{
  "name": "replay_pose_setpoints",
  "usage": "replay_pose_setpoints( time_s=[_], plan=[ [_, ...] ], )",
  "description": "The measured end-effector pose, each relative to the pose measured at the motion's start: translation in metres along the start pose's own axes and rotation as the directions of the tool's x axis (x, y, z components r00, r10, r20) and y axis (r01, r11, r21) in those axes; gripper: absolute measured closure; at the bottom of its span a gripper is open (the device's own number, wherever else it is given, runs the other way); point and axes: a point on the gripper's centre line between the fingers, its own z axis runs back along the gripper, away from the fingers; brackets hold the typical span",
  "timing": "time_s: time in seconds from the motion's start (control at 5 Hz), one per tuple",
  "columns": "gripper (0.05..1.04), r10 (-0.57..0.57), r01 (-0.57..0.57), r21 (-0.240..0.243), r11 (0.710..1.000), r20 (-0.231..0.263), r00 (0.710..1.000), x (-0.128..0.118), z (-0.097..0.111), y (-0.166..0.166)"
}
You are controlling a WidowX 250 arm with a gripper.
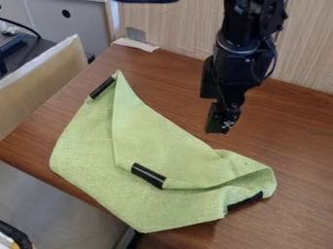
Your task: Fold cloth from top right to bottom left
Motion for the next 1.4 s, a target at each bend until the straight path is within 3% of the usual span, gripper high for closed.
replay_pose_setpoints(
  time_s=[0.2, 0.4, 0.6, 0.8, 1.0, 1.2, 1.4],
  plan=[
    [0.083, 0.002, -0.002, -0.017, 1.000, -0.019, 1.000, -0.001, -0.007, -0.003],
    [0.083, 0.043, -0.044, -0.018, 0.999, -0.064, 0.997, -0.013, -0.004, -0.007],
    [0.083, 0.123, -0.123, 0.006, 0.992, -0.073, 0.990, -0.036, 0.008, -0.008],
    [0.083, 0.218, -0.222, -0.032, 0.975, -0.099, 0.971, -0.060, -0.004, -0.009],
    [0.083, 0.271, -0.276, -0.121, 0.953, -0.059, 0.961, -0.085, -0.024, -0.007],
    [0.083, 0.293, -0.297, -0.189, 0.936, -0.053, 0.955, -0.096, -0.049, -0.012],
    [0.083, 0.309, -0.316, -0.217, 0.923, -0.069, 0.949, -0.104, -0.068, -0.013]
  ],
)
